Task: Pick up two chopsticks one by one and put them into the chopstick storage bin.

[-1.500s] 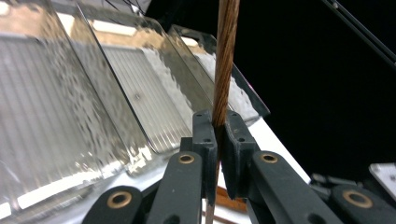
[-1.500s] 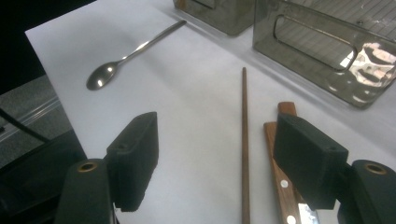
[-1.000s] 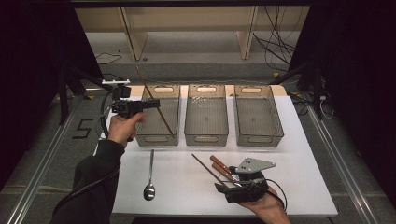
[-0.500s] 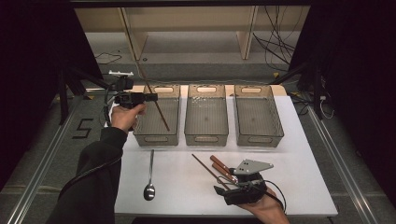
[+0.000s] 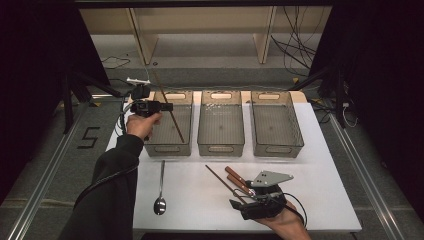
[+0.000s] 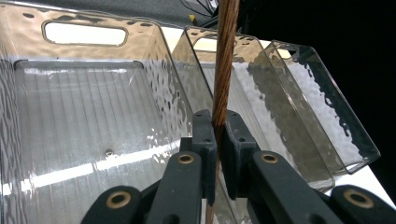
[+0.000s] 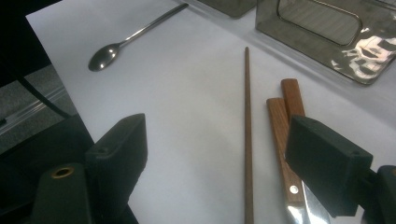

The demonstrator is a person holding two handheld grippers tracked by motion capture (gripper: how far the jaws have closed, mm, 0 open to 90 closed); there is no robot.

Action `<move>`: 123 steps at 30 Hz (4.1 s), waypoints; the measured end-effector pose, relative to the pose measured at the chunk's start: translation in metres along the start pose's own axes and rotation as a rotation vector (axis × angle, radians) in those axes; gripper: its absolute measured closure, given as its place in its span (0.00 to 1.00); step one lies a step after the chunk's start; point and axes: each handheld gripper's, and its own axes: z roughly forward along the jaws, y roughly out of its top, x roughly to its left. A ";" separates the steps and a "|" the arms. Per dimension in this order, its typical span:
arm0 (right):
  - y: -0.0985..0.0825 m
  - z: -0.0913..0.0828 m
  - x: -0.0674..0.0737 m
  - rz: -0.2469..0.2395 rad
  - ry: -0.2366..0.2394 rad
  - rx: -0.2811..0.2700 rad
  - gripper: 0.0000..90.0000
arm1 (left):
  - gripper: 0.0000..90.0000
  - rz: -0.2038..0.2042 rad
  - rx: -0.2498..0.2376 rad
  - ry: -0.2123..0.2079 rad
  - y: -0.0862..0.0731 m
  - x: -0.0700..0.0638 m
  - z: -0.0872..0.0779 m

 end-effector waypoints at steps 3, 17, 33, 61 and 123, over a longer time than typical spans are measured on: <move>0.000 0.000 0.000 0.004 0.002 -0.001 0.24 | 0.94 -0.006 0.005 0.002 -0.003 0.001 0.003; 0.000 0.001 0.000 -0.001 0.014 0.003 0.23 | 0.93 -0.049 0.070 0.017 -0.014 0.006 0.023; 0.000 0.002 0.000 -0.008 0.017 0.006 0.23 | 0.66 -0.067 0.118 0.096 -0.017 0.006 0.038; 0.015 0.009 -0.014 0.010 -0.019 0.255 0.38 | 0.20 0.119 -0.058 -0.063 -0.068 -0.042 -0.048; 0.016 0.057 -0.019 -0.021 -0.083 0.663 0.85 | 0.18 0.306 -0.131 -0.122 -0.197 -0.039 -0.075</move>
